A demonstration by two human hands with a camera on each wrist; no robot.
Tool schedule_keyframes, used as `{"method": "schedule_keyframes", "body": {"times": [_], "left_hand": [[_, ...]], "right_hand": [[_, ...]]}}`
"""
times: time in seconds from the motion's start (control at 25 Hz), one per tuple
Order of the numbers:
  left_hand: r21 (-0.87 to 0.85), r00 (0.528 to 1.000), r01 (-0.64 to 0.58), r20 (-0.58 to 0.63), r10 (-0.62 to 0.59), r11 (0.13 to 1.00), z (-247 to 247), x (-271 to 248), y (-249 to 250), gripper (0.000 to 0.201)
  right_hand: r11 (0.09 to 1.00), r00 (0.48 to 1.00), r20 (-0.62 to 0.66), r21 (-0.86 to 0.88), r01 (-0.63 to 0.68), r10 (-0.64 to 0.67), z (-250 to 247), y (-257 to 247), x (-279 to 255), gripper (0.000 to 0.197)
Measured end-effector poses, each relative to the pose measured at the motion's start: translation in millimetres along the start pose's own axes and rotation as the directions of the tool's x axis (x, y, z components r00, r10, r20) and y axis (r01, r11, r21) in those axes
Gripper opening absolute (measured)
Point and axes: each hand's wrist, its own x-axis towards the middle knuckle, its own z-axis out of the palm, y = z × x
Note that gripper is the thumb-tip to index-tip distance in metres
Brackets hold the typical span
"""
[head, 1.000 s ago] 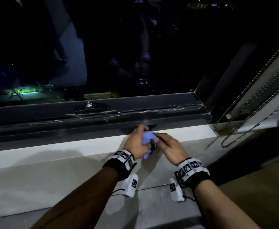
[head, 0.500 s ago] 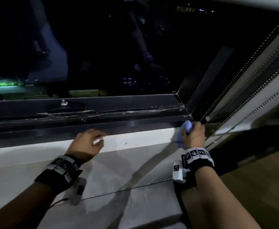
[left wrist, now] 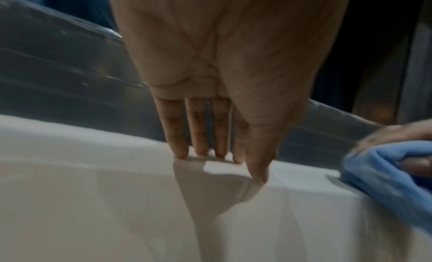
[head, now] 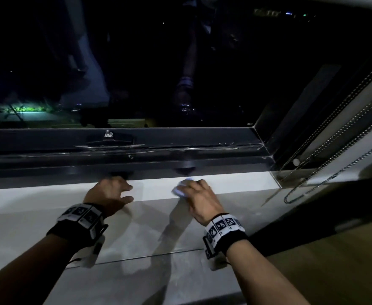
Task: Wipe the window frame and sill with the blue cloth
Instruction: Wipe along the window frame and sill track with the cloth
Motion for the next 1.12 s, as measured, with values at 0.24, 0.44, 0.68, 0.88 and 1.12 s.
{"method": "schedule_keyframes", "body": {"times": [0.24, 0.44, 0.68, 0.88, 1.12], "left_hand": [[-0.015, 0.999, 0.034, 0.043, -0.034, 0.999, -20, -12, -40, 0.05], [0.047, 0.999, -0.001, 0.034, 0.0, 0.999, -8, -21, -51, 0.049], [0.063, 0.999, -0.021, 0.034, 0.019, 0.998, -13, -22, -55, 0.045], [0.087, 0.999, -0.039, 0.023, 0.037, 0.995, -11, -18, -56, 0.044], [0.086, 0.999, -0.052, 0.006, 0.051, 0.995, -7, -17, -59, 0.044]], "right_hand": [[0.793, 0.749, -0.269, 0.12, -0.597, 0.605, -22, 38, 12, 0.029], [0.968, 0.935, -0.282, -0.06, -0.242, 0.216, 46, -60, 37, 0.035], [0.964, 0.984, -0.174, 0.253, 0.076, -0.032, 11, -47, 14, 0.024], [0.857, 0.782, -0.394, 0.03, -0.514, 0.482, 5, 3, 16, 0.026], [0.966, 0.984, -0.044, 0.184, 0.179, -0.174, 41, -111, 29, 0.041]]}}
